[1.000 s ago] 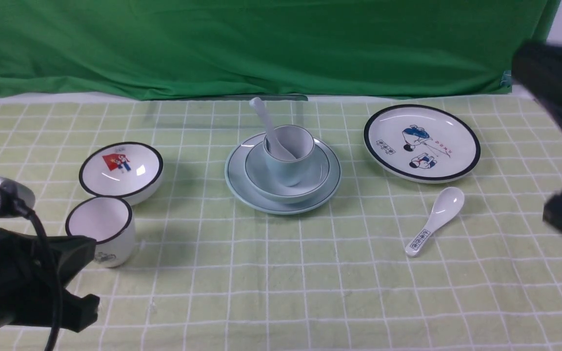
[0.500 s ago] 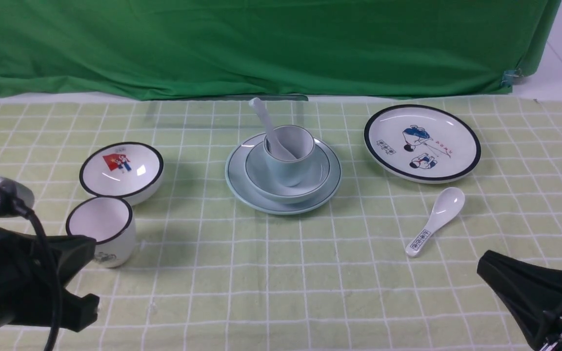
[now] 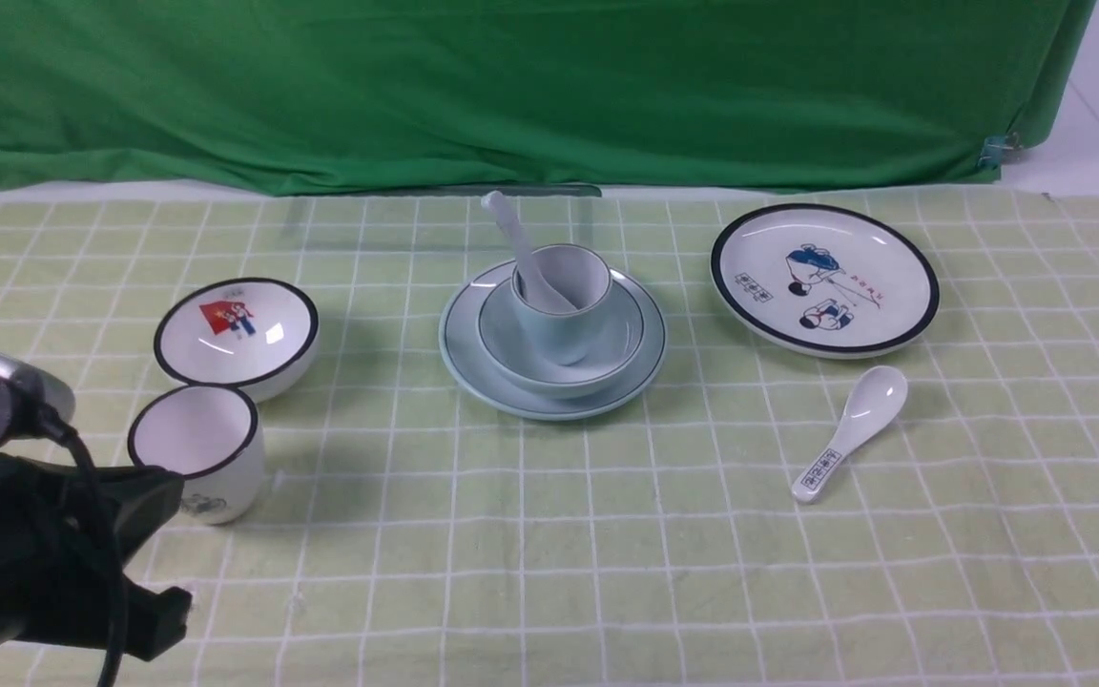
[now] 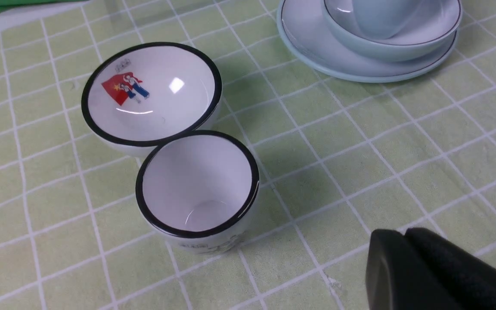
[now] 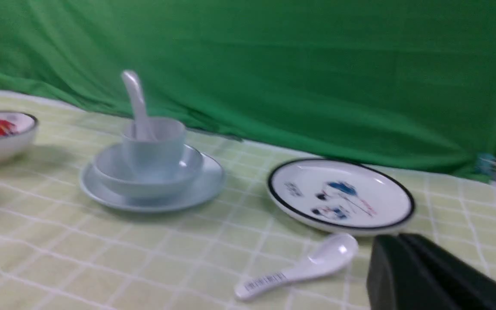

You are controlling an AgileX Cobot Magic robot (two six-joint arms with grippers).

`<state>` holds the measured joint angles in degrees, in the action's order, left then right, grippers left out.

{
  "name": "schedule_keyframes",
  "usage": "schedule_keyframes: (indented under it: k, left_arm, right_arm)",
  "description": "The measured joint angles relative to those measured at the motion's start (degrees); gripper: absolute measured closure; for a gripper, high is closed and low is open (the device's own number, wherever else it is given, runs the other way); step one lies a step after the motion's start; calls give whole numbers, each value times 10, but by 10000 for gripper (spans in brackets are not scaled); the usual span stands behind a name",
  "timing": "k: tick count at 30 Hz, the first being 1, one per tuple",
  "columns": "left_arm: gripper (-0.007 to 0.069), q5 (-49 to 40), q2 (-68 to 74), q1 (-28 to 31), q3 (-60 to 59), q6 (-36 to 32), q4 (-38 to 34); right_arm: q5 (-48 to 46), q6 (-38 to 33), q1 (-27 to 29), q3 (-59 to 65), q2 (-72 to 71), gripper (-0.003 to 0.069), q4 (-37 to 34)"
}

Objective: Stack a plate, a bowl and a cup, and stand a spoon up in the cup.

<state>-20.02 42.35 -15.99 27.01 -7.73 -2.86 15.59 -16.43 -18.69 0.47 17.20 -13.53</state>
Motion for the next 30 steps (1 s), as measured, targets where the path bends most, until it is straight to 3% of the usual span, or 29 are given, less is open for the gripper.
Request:
schedule_keyframes:
  k: [5, 9, 30]
  left_arm:
    - [653, 0, 0, 0, 0, -3, 1]
    - [653, 0, 0, 0, 0, -5, 1]
    - [653, 0, 0, 0, 0, -11, 2]
  right_arm:
    - [-137, 25, 104, 0, -99, 650, 41]
    - [-244, 67, 145, 0, -163, 650, 85]
    - [-286, 107, 152, 0, -171, 603, 107]
